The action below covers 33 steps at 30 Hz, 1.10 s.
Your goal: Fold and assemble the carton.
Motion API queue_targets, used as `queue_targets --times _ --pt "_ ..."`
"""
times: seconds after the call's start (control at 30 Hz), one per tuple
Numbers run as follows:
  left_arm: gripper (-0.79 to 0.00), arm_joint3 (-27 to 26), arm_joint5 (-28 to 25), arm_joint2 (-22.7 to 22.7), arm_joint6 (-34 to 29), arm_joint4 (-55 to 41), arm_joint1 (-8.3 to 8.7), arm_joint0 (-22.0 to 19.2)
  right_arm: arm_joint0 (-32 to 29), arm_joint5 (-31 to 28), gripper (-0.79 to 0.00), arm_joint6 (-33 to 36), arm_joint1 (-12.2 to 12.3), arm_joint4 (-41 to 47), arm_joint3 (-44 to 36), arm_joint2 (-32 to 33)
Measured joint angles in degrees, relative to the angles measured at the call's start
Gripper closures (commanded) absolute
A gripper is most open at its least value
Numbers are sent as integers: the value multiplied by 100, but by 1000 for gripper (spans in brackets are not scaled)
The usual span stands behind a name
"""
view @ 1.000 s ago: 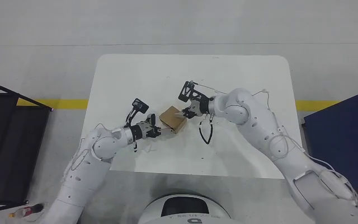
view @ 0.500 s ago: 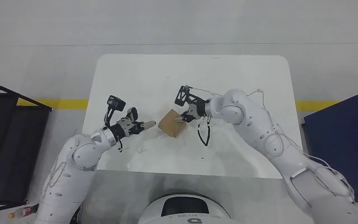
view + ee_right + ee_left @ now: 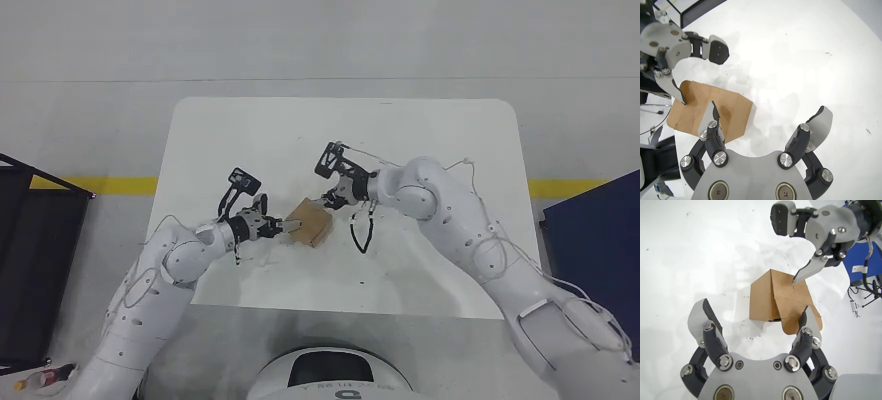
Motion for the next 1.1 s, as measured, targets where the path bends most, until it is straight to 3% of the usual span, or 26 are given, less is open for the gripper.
queue_targets --times 0.3,0.5,0.73,0.87,1.1 --pt "-785 218 413 133 638 -346 -72 -75 -721 -191 -785 -1388 217 51 -541 890" --pt "-785 233 492 177 1371 -787 -139 -59 -783 -241 -785 -1443 233 67 -574 951" --pt "-785 16 202 -166 1625 -1223 -103 104 -861 -383 -785 -1331 238 -141 -719 862" --pt "-785 -138 -130 -503 1443 -1123 -18 361 -960 -500 -785 -1246 262 -445 -844 849" --pt "-785 -397 -1594 -1063 97 -625 233 914 -1169 -516 -785 -1539 309 -422 -920 1112"
